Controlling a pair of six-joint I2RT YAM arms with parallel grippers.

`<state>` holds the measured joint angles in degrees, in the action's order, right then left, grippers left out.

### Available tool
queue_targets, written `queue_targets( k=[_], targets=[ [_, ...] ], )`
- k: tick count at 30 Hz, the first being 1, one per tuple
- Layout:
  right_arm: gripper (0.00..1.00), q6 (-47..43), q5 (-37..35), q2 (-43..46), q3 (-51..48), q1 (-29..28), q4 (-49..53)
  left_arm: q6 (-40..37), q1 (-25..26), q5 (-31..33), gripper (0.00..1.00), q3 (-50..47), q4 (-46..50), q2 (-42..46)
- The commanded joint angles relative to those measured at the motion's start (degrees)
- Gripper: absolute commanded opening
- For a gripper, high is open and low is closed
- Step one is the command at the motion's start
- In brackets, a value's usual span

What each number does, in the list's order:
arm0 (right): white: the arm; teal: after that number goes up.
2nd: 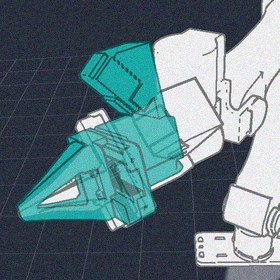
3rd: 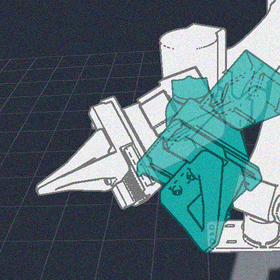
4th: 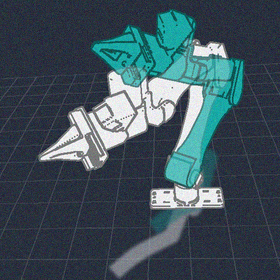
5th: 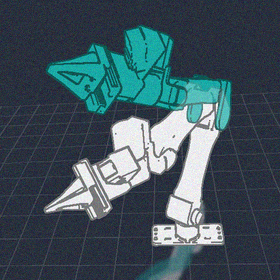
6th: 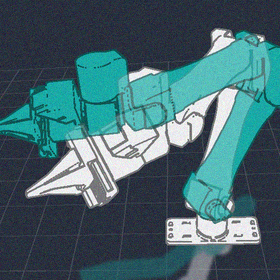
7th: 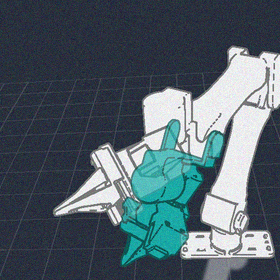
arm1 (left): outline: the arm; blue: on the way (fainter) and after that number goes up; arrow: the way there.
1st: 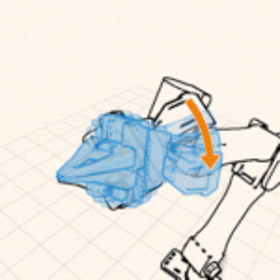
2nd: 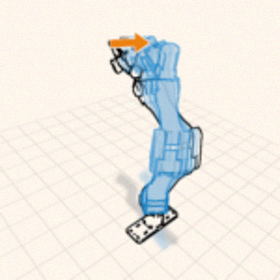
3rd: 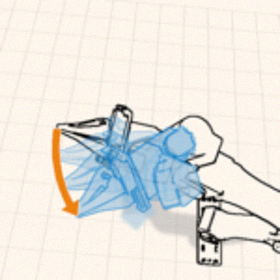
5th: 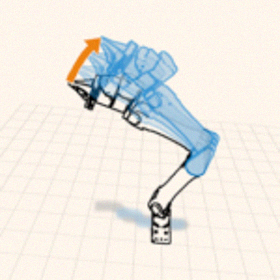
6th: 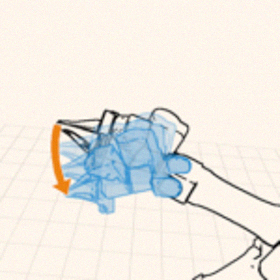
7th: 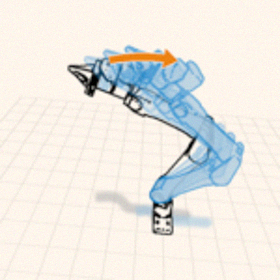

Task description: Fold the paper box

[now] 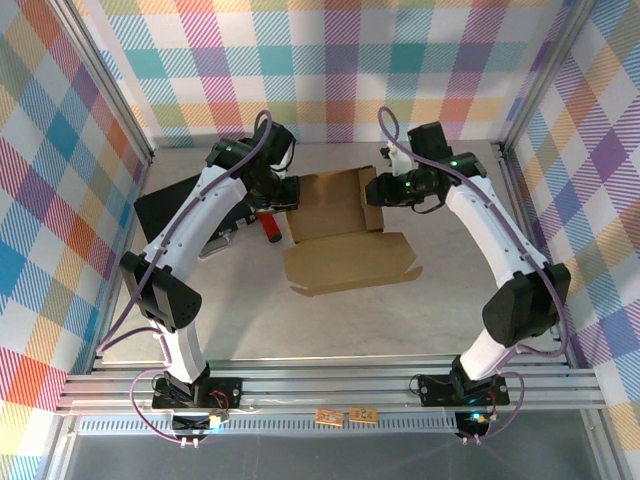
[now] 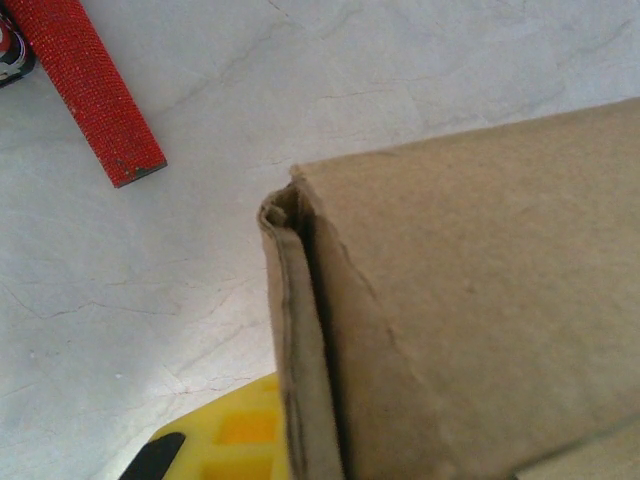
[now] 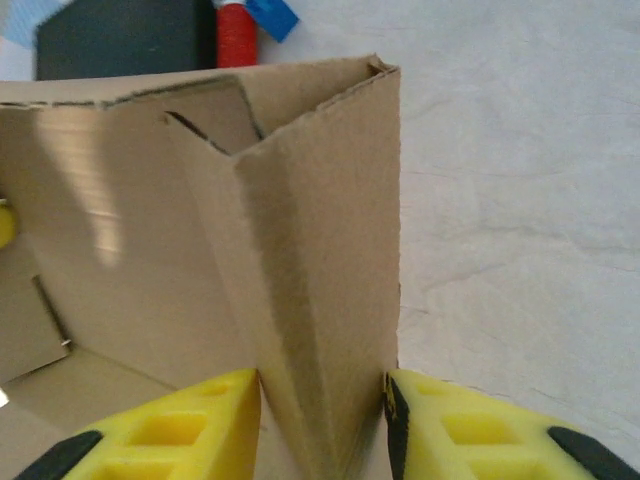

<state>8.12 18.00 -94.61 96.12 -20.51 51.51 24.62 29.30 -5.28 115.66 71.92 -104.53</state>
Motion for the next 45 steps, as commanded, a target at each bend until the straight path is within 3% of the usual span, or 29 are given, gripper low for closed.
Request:
queue_targets(
  k=[1, 16, 29, 40, 45],
  targets=[
    [0.35, -1.79, -9.09, -1.84, 3.10, -2.25, 2.90, -0.32, 0.40, -1.49, 0.00, 1.32, 0.06, 1.63],
    [0.00, 1.08, -32.98, -7.96, 12.35, -10.69, 9.86, 0.21, 0.67, -0.70, 0.00, 1.40, 0.35, 1.01],
    [0.00, 9.09, -51.87, -15.89, 23.49, -14.73, 25.77, 0.55, 0.85, 2.06, 0.00, 3.70, 2.69, -0.96],
    [0.00, 16.50, -47.22, -17.38, 29.91, -16.30, 32.91, -0.45, 1.96, 9.30, 0.00, -1.18, 2.32, -2.04],
    [0.00, 19.43, -48.18, -16.88, 29.55, -16.91, 34.13, -0.90, 4.60, 18.86, 0.00, -3.99, 1.47, -2.25]
  ],
)
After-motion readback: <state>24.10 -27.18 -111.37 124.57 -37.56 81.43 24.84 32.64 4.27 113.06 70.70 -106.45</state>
